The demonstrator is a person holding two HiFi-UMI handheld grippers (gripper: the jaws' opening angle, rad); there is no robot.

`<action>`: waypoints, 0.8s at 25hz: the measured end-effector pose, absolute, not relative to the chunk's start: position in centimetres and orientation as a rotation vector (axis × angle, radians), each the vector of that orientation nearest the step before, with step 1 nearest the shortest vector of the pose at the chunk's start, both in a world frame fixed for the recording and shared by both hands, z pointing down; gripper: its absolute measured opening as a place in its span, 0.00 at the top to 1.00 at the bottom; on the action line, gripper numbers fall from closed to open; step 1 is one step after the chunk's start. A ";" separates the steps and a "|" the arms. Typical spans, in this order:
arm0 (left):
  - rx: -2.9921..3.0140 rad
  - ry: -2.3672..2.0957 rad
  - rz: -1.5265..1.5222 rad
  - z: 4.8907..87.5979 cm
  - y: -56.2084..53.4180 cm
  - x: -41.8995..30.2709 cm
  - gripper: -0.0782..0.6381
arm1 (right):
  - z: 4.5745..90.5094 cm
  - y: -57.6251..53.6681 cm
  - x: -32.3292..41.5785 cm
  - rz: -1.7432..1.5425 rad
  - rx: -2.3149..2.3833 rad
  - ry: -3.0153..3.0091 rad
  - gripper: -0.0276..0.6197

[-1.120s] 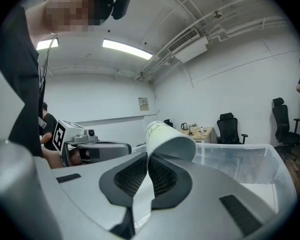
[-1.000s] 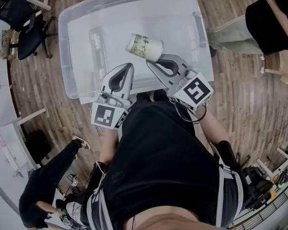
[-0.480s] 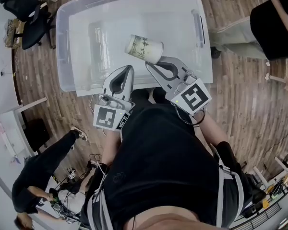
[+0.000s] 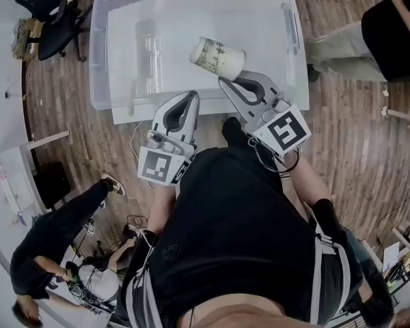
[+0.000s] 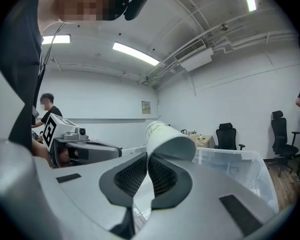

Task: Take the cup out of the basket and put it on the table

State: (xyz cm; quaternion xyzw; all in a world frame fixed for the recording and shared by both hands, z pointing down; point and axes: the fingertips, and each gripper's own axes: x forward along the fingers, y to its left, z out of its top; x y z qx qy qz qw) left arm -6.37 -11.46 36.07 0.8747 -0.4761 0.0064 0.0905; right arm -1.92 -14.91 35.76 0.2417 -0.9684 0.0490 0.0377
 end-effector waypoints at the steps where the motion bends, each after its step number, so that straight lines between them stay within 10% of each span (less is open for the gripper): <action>1: 2.608 -1.407 0.021 36.0 -10.5 -6.6 0.87 | 35.5 -14.2 -2.1 0.137 0.752 -2.970 0.92; 20: 2.668 -1.295 -0.037 36.1 11.2 -10.4 0.87 | 34.6 7.4 -5.0 0.079 0.893 -2.910 0.92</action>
